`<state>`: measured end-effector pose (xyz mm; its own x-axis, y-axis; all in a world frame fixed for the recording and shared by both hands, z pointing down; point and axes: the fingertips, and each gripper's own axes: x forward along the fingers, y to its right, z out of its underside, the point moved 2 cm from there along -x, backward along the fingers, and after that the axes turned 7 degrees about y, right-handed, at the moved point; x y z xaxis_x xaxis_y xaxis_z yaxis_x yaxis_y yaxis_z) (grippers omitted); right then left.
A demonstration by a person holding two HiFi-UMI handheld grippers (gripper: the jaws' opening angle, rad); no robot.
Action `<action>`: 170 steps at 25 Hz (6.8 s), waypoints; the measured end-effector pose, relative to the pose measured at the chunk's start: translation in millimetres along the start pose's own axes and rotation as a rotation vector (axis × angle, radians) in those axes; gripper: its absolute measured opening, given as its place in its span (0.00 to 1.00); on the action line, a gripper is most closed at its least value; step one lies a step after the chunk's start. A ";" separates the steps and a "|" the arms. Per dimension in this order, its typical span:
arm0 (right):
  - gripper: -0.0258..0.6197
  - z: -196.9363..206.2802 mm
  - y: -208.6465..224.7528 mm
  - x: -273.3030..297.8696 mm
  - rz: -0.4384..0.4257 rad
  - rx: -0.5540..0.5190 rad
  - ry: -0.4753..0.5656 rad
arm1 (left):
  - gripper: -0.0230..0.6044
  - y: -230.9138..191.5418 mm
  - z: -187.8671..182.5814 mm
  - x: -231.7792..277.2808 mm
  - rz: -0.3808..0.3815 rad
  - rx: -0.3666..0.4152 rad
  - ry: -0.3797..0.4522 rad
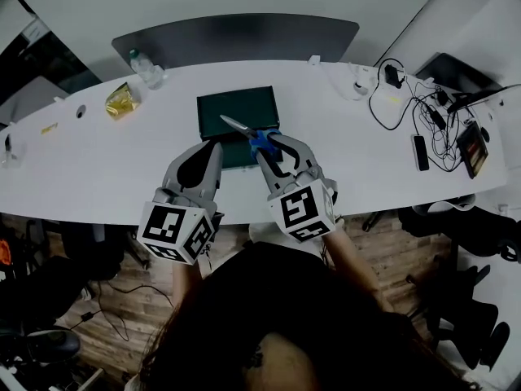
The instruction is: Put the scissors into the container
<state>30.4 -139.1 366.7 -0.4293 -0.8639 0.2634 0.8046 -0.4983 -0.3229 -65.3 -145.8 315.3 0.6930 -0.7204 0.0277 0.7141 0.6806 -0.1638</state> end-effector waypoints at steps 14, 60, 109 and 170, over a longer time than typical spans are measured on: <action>0.18 28.1 3.7 43.9 -0.117 -0.082 -0.071 | 0.05 -30.2 2.5 21.2 -0.066 -0.026 -0.002; 0.18 160.8 -20.6 137.5 -0.460 -0.285 -0.375 | 0.05 -106.5 37.2 74.3 -0.213 -0.102 -0.076; 0.19 228.0 -62.8 160.1 -0.661 -0.422 -0.646 | 0.06 -130.4 62.1 67.3 -0.307 -0.146 -0.135; 0.11 125.8 -20.1 136.3 -0.325 -0.014 -0.361 | 0.05 -89.8 28.6 44.3 -0.208 -0.058 -0.094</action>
<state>7.4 -237.7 523.4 -0.4863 -0.5838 0.6502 0.6458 -0.7413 -0.1827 -95.9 -235.1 359.4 0.5399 -0.8267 0.1582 0.8373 0.5082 -0.2016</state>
